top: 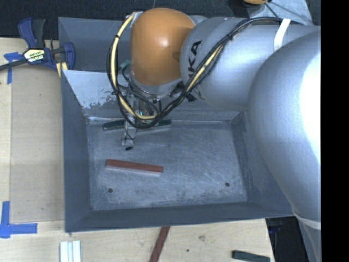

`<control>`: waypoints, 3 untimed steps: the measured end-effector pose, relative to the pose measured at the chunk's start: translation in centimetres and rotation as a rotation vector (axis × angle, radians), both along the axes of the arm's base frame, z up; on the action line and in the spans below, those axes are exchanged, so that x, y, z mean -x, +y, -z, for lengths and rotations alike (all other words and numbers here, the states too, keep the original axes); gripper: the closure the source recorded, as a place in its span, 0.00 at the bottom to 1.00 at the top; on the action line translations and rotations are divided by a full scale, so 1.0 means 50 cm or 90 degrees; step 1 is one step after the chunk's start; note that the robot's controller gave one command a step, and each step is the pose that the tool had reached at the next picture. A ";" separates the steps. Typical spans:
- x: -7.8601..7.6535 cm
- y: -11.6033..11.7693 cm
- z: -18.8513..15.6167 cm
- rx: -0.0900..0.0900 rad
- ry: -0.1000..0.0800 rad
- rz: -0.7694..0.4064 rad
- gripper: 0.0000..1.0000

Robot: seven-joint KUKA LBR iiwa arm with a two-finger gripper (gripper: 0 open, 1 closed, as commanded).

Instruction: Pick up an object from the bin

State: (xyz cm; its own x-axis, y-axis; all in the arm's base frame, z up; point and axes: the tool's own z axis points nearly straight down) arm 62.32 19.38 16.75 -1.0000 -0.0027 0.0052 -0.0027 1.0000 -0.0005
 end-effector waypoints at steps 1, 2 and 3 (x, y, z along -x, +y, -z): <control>-0.004 -0.002 -0.010 -0.001 -0.005 0.003 1.00; -0.004 -0.002 -0.010 -0.001 -0.005 0.003 1.00; 0.038 0.031 0.024 -0.001 -0.007 0.080 1.00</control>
Offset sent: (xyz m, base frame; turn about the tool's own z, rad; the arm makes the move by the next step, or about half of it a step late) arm 0.0000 0.0000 0.0000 0.0000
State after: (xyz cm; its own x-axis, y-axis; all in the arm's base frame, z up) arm 60.40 20.95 15.54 -0.9925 0.1220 -0.0059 0.1220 0.9925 0.0013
